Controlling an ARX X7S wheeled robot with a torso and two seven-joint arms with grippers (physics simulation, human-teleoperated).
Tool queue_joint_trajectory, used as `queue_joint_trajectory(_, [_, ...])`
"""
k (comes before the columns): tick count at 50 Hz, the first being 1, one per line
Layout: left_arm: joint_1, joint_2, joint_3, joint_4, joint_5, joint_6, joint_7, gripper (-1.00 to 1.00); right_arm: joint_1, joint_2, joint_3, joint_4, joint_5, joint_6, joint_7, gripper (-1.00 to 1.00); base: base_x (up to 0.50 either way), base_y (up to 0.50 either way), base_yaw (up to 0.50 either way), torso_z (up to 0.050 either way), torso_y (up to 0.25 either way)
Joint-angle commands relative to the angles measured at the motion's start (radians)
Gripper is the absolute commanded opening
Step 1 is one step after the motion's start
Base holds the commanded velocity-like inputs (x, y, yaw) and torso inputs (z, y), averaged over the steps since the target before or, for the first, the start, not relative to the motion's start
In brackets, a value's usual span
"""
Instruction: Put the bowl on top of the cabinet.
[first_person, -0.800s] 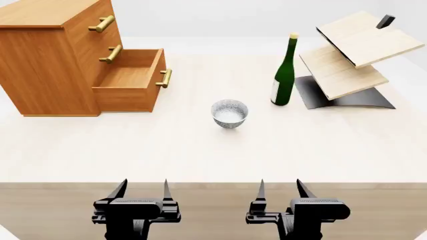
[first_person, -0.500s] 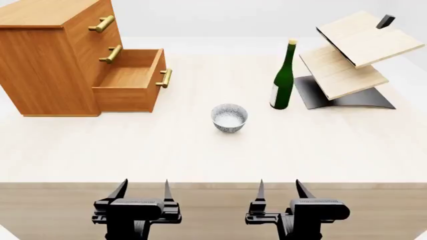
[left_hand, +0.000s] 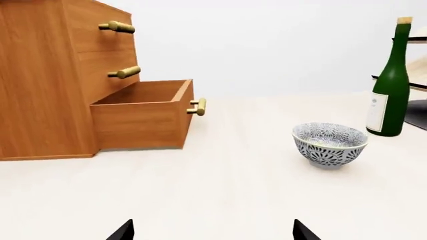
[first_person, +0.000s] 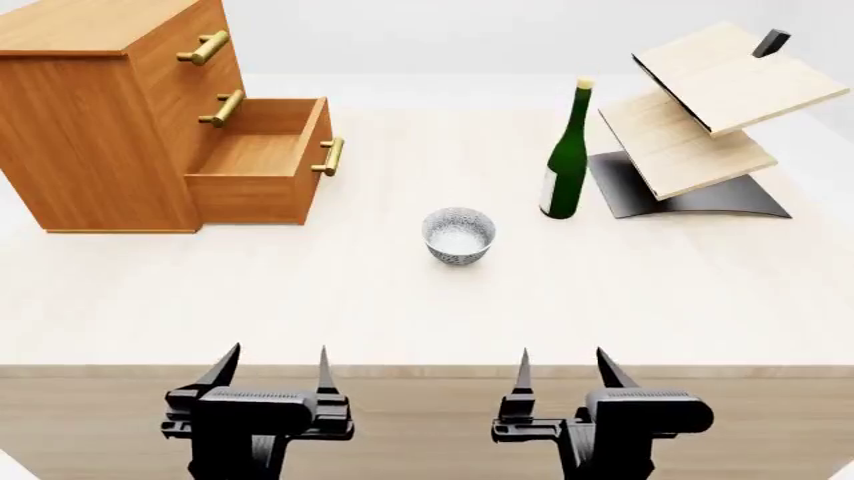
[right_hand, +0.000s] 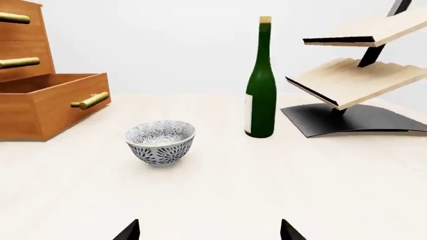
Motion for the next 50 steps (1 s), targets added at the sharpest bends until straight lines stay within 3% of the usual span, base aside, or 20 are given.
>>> queue_joint_trajectory(1, [0.019, -0.039, -0.018, 0.212, -0.028, -0.155, -0.022, 1.0, -0.027, 0.032, -0.02, -0.237, 0.01, 0.162, 0.035, 1.0, 0.0, 0.0, 0.0, 0.0, 0.0])
queue_joint_trajectory(21, [0.02, -0.076, -0.087, 0.426, -0.108, -0.311, -0.047, 1.0, -0.053, 0.076, -0.055, -0.491, 0.03, 0.268, 0.05, 1.0, 0.0, 0.0, 0.0, 0.0, 0.0])
queue_joint_trajectory(41, [0.032, -0.089, -0.084, 0.461, -0.131, -0.312, -0.058, 1.0, -0.052, 0.085, -0.045, -0.491, 0.054, 0.279, 0.078, 1.0, 0.49, 0.0, 0.0, 0.0, 0.0])
queue_joint_trajectory(50, [0.035, -0.095, -0.083, 0.466, -0.138, -0.312, -0.063, 1.0, -0.05, 0.098, -0.068, -0.502, 0.03, 0.272, 0.09, 1.0, 0.03, 0.17, 0.0, 0.0, 0.0])
